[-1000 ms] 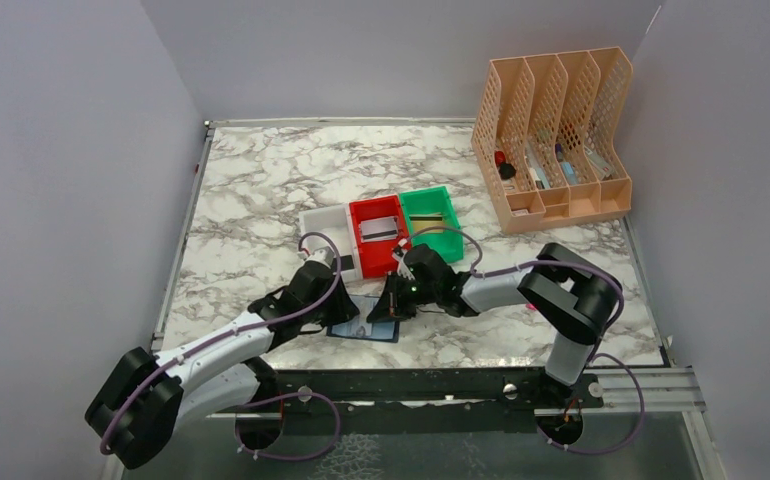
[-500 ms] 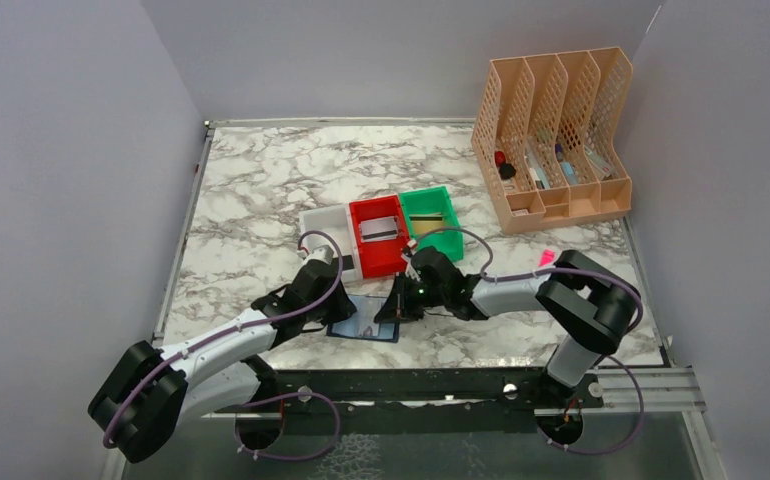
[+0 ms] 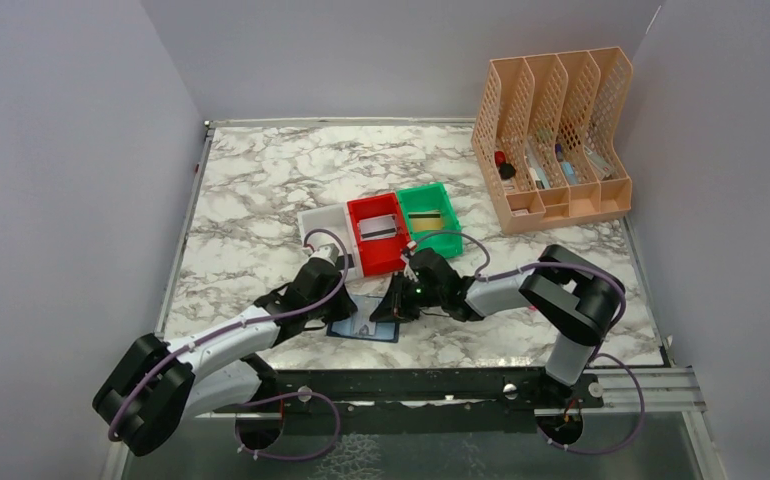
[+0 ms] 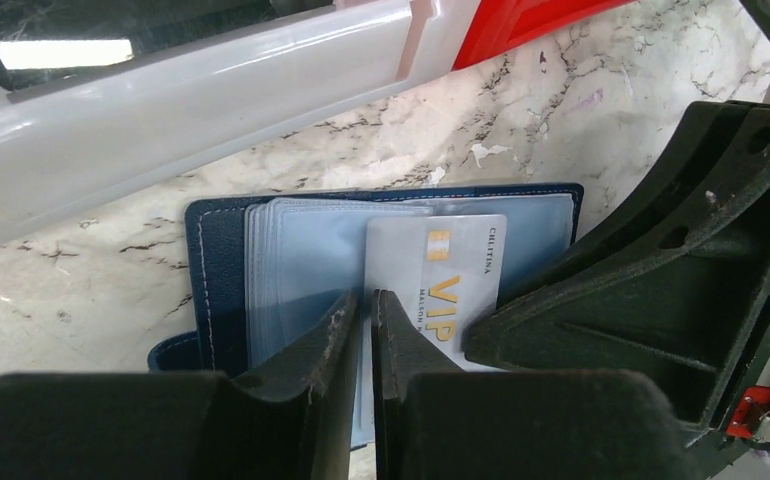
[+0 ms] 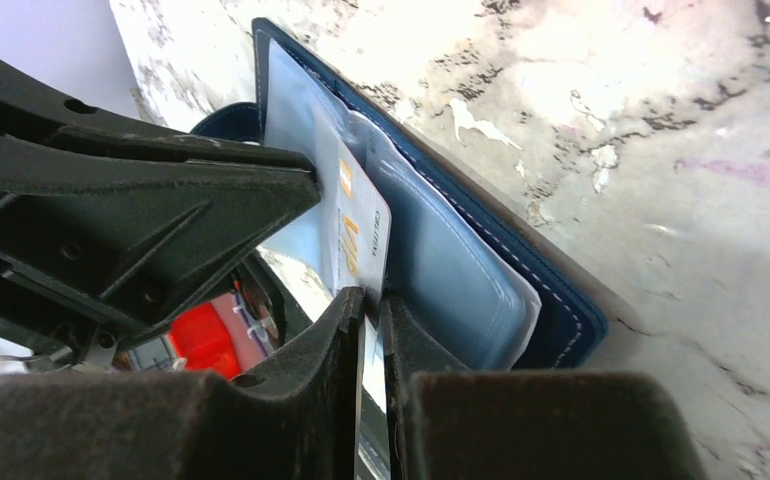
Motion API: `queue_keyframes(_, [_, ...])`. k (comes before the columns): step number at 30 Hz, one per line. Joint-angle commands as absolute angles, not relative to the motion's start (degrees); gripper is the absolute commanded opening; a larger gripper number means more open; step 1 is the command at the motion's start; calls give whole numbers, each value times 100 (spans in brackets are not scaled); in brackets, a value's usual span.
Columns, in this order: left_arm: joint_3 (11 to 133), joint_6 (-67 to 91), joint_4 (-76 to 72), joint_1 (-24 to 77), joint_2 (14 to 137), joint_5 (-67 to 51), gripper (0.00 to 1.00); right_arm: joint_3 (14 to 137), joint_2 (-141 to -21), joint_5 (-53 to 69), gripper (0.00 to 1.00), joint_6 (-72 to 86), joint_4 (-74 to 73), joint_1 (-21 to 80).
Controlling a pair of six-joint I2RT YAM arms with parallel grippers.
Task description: Take the credit cards out of the card holder
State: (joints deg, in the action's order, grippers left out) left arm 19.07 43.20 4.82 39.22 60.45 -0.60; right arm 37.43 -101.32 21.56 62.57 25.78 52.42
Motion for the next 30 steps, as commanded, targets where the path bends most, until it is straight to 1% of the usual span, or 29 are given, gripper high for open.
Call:
queue_keyframes(1, [1778,4087,787,3929,6319,-225,14,3711,-10256,2237,17,6476,3003,5216])
queue_keyframes(7, [1782,4069,783,3929,6316,-223,12,3614,-10164,2193,18,6451,3066,5213])
queue_keyframes(8, [1784,4069,786,3936,6297,-222,12,3595,-10132,2158,16,6447,3067,5212])
queue_keyframes(11, [1787,4069,795,3929,6224,-208,11,3572,-10013,2024,5,6359,2905,5212])
queue_keyframes(12, [1791,4081,800,3934,6188,-184,11,3566,-9947,1991,3,6303,2802,5212])
queue_keyframes(15, [1786,4125,847,3929,5964,-113,12,3490,-9597,1663,2,6078,2312,5213])
queue_keyframes(18, [1795,4213,898,3936,5651,-51,18,3331,-8977,1283,2,5802,1814,5212])
queue_keyframes(21, [1834,4349,828,3929,5309,-67,28,3222,-8462,1103,2,5536,1437,5212])
queue_keyframes(23, [1872,4397,780,3933,5132,-49,32,3181,-8161,983,1,5397,1159,5212])
queue_keyframes(28, [2065,4329,868,3929,5059,47,44,2960,-7495,828,1,5163,1050,5212])
queue_keyframes(30, [2135,4307,898,3929,5067,63,47,2968,-7318,758,1,4968,989,5212])
